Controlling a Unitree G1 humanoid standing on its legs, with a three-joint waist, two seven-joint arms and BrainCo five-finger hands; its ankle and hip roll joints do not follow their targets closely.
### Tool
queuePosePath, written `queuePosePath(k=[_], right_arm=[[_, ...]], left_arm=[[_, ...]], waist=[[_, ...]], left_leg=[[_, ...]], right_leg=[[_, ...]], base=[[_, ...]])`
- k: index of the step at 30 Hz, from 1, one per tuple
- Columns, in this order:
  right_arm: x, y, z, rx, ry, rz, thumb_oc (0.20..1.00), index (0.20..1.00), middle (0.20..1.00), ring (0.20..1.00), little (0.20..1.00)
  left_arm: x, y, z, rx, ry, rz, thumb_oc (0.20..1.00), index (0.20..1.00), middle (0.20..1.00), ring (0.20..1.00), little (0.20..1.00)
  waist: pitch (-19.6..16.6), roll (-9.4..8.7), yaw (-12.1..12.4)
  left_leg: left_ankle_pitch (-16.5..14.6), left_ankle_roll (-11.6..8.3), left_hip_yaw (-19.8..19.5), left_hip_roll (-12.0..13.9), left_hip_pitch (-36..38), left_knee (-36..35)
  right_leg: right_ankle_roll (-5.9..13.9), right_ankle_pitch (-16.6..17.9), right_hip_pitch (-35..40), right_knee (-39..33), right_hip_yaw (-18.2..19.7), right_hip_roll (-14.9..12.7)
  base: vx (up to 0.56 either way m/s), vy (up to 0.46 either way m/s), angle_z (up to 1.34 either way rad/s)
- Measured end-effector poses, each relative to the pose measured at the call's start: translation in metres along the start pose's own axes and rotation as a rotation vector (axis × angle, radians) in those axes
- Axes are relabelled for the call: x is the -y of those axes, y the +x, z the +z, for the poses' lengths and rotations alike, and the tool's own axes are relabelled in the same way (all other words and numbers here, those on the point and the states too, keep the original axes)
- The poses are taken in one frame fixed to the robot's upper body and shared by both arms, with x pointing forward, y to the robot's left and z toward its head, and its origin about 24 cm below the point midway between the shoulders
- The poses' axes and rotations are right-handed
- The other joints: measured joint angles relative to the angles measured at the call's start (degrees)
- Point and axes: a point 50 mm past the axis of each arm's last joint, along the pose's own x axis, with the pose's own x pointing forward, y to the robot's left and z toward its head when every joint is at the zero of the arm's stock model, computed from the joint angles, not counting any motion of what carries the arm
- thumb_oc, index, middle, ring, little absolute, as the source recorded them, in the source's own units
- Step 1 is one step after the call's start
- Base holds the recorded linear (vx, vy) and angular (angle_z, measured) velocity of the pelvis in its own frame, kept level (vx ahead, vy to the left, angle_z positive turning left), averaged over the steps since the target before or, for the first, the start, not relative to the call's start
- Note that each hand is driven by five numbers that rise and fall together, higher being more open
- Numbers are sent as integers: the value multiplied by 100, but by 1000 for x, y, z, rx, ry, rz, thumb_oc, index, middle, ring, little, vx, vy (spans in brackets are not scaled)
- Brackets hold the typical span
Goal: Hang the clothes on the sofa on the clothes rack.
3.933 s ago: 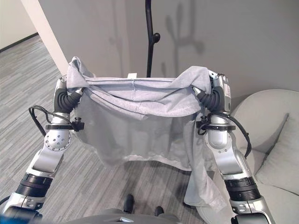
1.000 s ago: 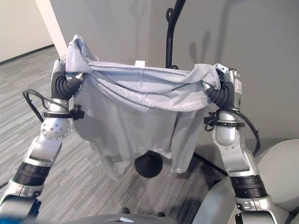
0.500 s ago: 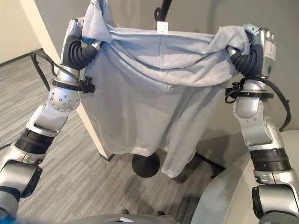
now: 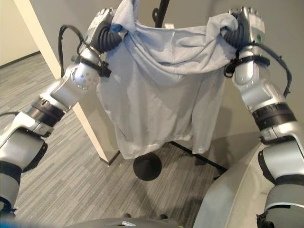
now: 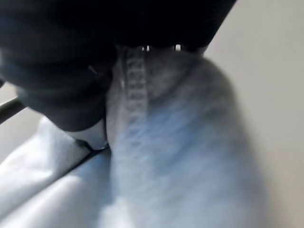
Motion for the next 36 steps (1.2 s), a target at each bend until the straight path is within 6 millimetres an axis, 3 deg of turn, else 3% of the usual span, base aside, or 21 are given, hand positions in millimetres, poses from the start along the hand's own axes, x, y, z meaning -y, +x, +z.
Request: queuePosePath(k=[5, 6, 14, 22, 26, 36], right_arm=[[-17, 10, 15, -7, 72, 74, 200, 200, 200, 200, 200], [-28, 13, 21, -15, 73, 118, 200, 200, 200, 200, 200], [-38, 18, 36, 7, 78, 167, 200, 200, 200, 200, 200], [-60, 10, 25, -45, 8, 291, 200, 200, 200, 200, 200], [-77, 2, 16, -98, -30, 361, 200, 200, 200, 200, 200], [-81, -4, -1, -161, -113, 398, 200, 200, 200, 200, 200]], left_arm=[[5, 0, -16, -82, 37, -26, 200, 200, 200, 200, 200], [6, -1, -31, -150, 58, -42, 200, 200, 200, 200, 200], [1, -3, -49, -243, 126, -52, 200, 200, 200, 200, 200], [-1, -9, -63, -303, 158, -58, 200, 200, 200, 200, 200], [8, -17, -73, -354, 188, -99, 200, 200, 200, 200, 200], [17, -14, -65, -327, 178, -120, 200, 200, 200, 200, 200]], waist=[[-11, -13, 10], [-19, -9, 5], [-58, -57, 43], [-61, -96, 28], [-61, -96, 22], [-61, -95, 24]], left_leg=[[-3, -6, 2, 17, -11, 0], [-6, -10, 5, 20, -49, 0], [101, -27, -32, 54, -396, 1], [102, -39, -33, 82, -395, 1], [105, -54, -42, 98, -399, 1], [101, -60, -43, 97, -408, 1]], right_leg=[[-1, 0, -11, -4, -1, 13], [-9, 5, -56, -5, -2, 17], [-44, 82, -382, 7, -60, 54], [-44, 82, -383, 6, -76, 78], [-53, 88, -386, 6, -84, 96], [-55, 89, -398, 5, -83, 93]], base=[[-25, 0, 0], [-68, -2, -1], [-33, -4, 2], [-1, 0, 0], [0, 0, 0], [0, 0, 0]])
